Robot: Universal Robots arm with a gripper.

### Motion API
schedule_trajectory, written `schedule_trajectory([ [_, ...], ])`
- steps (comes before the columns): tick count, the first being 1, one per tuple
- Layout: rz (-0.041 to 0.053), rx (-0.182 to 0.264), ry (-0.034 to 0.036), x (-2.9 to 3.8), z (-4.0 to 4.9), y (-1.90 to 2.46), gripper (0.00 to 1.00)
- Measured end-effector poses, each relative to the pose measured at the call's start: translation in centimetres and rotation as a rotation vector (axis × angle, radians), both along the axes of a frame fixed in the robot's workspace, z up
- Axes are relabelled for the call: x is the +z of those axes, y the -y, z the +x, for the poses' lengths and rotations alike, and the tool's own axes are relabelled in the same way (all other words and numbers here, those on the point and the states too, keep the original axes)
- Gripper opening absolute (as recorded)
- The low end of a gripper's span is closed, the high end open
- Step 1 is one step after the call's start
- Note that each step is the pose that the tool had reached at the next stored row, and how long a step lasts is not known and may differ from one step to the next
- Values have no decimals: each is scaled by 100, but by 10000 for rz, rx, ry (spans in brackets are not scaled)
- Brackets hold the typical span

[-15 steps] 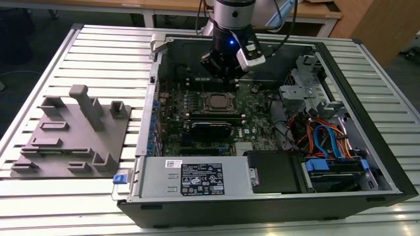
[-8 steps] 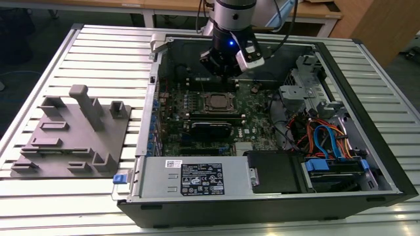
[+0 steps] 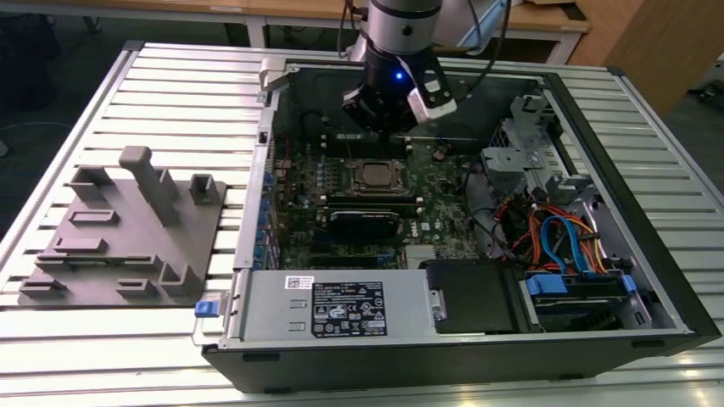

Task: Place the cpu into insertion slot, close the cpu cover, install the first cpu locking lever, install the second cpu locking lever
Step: 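Install the first cpu locking lever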

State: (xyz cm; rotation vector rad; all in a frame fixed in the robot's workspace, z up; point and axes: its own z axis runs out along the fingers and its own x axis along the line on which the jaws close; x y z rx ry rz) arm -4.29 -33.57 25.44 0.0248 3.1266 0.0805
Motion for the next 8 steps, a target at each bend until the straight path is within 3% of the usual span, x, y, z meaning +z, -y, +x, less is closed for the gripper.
schedule_trajectory([
  [5,8,50,3,-3,-108,0,10],
  [8,6,50,2,-2,-129,-1,10],
])
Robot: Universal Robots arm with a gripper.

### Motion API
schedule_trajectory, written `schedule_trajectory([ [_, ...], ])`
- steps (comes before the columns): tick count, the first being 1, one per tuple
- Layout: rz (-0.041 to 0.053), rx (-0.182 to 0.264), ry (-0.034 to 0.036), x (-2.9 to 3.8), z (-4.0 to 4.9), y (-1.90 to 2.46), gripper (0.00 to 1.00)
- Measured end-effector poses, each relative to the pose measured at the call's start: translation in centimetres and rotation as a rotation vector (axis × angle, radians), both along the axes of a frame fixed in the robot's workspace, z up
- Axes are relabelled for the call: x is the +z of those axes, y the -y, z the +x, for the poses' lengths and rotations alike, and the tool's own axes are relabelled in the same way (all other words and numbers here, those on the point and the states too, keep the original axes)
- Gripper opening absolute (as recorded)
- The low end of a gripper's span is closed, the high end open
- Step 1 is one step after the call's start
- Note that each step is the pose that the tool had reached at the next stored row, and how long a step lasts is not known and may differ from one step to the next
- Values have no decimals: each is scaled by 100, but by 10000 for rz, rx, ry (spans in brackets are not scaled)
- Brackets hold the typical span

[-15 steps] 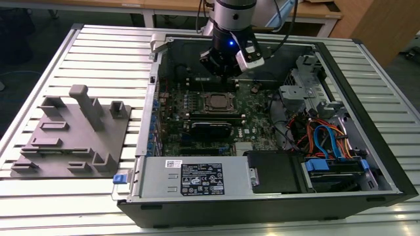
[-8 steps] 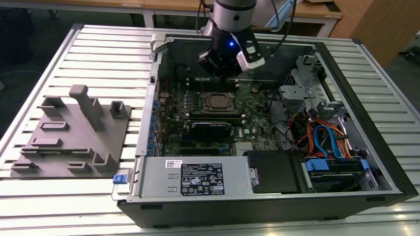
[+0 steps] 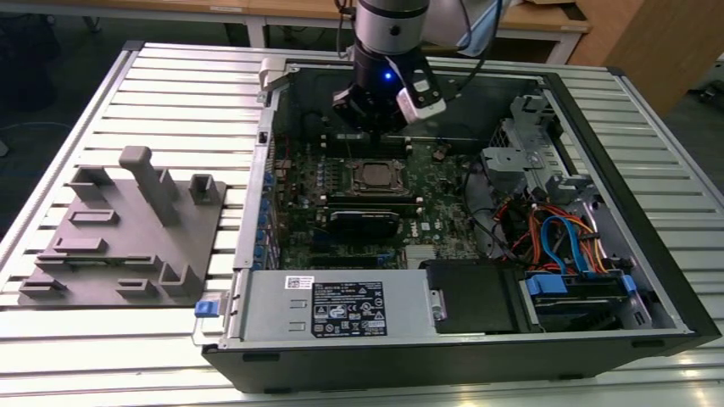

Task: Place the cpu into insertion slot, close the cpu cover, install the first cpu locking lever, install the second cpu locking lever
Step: 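Install the first cpu locking lever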

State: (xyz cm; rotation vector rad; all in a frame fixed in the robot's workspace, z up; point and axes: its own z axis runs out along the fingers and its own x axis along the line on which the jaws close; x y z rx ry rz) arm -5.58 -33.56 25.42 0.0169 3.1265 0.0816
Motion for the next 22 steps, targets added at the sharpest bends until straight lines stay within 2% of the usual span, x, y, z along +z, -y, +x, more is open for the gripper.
schedule_trajectory([
  [15,1,-2,0,0,-13,1,10],
  [18,0,1,0,0,-59,1,10],
  [22,1,2,2,-2,-187,1,10],
])
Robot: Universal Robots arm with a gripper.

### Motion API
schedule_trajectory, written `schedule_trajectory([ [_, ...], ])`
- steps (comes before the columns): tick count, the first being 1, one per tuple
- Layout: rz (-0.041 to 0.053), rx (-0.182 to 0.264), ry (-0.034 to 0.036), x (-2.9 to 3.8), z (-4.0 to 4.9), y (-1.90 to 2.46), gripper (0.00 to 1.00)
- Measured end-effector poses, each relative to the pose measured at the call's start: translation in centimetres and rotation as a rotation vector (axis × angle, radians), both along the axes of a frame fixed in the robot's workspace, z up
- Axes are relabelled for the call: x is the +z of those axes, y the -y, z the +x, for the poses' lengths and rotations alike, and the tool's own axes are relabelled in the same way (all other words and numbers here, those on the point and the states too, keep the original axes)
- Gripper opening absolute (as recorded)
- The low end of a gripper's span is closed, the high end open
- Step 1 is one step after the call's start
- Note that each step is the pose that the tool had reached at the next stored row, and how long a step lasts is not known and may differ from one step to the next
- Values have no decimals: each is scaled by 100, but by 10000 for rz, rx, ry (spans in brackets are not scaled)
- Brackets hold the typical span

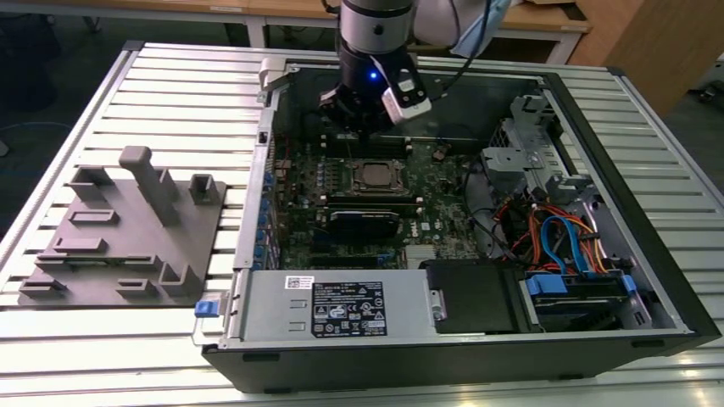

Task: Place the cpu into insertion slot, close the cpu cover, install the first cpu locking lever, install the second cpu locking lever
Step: 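Install the first cpu locking lever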

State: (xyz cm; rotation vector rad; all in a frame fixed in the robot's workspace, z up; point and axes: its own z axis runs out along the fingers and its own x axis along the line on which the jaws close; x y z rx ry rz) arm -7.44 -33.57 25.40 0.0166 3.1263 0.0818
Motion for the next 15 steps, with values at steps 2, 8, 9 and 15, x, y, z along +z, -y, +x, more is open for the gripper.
schedule_trajectory([
  [2,0,-2,0,-1,-58,0,10],
  [8,0,-476,-1,-10,-115,-3,10],
  [9,-1,-562,-2,-10,-122,-4,10],
  [15,-1,-594,-2,-11,-180,-5,10],
])
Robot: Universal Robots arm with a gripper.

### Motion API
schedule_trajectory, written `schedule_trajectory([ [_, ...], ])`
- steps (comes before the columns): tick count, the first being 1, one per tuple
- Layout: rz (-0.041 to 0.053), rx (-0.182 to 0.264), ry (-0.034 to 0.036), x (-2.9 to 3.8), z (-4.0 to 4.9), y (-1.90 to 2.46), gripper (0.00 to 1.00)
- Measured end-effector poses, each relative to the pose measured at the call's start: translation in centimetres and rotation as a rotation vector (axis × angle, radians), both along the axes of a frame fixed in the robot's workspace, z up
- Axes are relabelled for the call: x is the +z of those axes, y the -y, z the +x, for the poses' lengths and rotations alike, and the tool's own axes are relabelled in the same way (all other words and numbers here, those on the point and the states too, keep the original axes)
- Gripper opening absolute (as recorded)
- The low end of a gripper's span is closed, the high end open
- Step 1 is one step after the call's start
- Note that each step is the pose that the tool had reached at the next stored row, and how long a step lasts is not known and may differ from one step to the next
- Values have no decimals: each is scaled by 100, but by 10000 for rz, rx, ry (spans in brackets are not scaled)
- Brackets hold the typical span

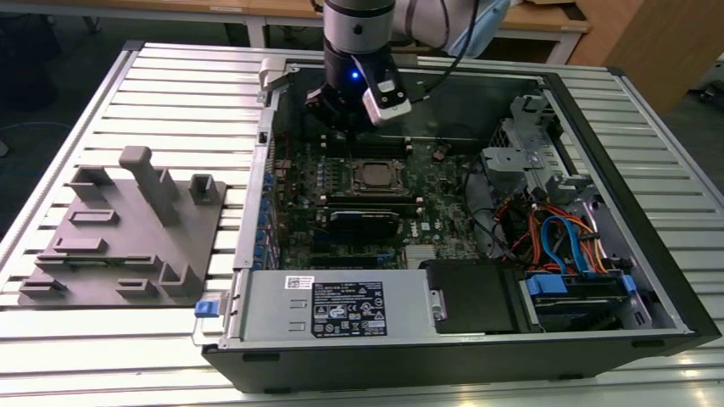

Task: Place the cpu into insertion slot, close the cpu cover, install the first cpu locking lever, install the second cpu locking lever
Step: 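Install the first cpu locking lever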

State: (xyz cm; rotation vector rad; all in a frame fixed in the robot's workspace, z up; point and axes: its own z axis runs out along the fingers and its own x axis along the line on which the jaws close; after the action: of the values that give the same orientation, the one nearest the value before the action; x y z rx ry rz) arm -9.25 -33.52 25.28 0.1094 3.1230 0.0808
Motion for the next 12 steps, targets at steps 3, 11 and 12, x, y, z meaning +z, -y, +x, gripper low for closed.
schedule_trajectory([
  [3,2,0,2,-4,-64,0,10],
  [11,1,0,1,-7,-145,-14,10],
  [12,2,1,2,-7,-147,-21,10],
])
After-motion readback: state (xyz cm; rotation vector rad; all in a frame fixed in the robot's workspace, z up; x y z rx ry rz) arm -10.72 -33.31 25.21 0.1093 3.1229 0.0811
